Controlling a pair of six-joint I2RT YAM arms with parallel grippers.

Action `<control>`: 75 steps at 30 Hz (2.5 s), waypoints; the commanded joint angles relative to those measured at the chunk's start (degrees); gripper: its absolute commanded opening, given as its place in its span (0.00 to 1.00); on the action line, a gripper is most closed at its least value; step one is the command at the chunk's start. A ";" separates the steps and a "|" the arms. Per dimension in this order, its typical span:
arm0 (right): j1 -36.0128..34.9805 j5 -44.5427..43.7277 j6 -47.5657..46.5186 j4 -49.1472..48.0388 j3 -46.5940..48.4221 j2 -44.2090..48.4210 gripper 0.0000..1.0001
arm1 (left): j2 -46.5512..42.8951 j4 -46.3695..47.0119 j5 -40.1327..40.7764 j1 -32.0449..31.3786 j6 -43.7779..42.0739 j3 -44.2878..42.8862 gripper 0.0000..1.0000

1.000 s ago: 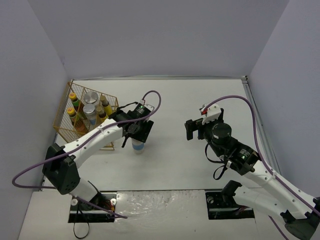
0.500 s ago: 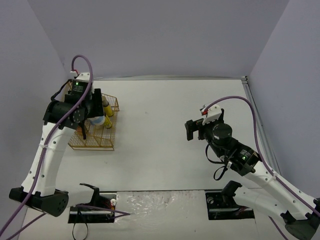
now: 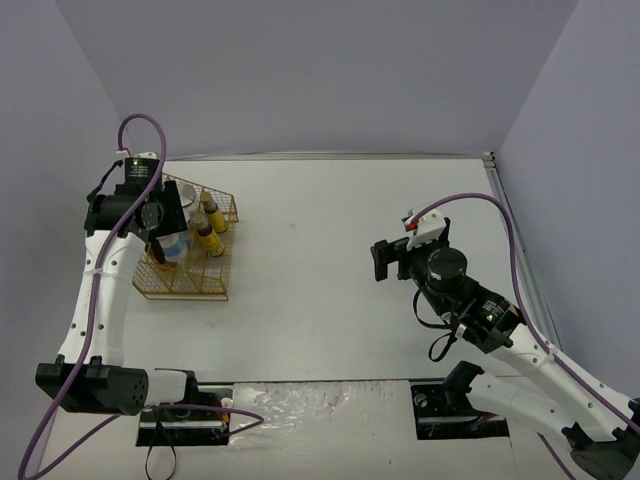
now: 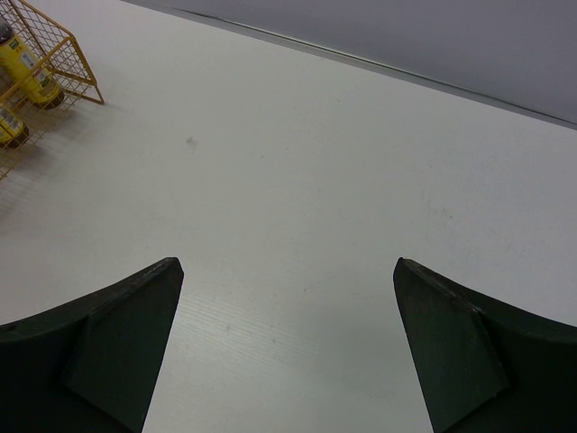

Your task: Organize the condiment bottles

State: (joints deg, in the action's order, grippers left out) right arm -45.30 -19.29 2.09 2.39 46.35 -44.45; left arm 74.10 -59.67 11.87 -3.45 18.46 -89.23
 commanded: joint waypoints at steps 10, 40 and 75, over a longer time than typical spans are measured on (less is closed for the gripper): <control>0.30 -1.01 0.31 -3.54 0.47 -1.29 1.00 | 1.05 9.86 -3.88 1.78 1.93 8.47 0.32; 0.12 -4.20 2.57 -3.45 2.43 3.60 1.00 | -16.54 8.90 -16.97 1.61 1.54 6.23 0.97; 0.03 -18.44 0.99 -0.99 1.21 15.17 1.00 | -63.31 23.62 -6.76 -2.79 -4.77 44.05 0.97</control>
State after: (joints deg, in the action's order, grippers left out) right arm -45.32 -35.85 2.98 4.60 46.52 -28.04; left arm 9.38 -41.78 4.48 -6.04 14.16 -44.23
